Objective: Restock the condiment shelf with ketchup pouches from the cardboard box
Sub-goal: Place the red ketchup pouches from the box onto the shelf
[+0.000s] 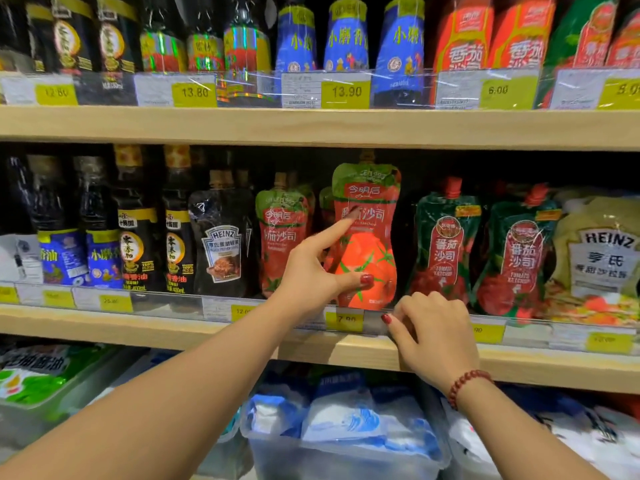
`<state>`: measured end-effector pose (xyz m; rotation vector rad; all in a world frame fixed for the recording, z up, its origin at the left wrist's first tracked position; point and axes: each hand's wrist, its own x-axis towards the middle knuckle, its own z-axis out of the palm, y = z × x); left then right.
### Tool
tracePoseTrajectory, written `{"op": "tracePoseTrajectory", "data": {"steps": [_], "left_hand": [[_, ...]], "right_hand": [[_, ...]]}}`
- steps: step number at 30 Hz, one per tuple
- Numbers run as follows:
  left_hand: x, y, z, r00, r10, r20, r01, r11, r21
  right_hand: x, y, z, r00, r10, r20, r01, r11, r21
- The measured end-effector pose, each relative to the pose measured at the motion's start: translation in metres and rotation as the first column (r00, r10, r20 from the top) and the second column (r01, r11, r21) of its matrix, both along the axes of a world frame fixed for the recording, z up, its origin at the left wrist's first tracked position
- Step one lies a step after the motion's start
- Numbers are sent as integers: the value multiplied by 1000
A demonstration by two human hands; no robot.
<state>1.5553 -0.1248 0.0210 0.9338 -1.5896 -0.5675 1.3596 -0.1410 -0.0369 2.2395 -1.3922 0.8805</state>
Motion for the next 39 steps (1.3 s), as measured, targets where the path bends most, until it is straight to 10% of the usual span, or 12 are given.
{"op": "tracePoseTrajectory", "data": {"steps": [19,24,39], "left_hand": [[7,-14,-11,907,165,387,-201,978,53],[3,-11,-8,634,475,610,-480,860,-172],[-19,-55,-6,363,555,749,-676,710,-198]], "right_hand": [[2,6,-1,998,11,57,-13,999,34],[2,7,0,998,18,68,-21,999,44],[2,7,-1,998,3,66,-5,999,36]]}}
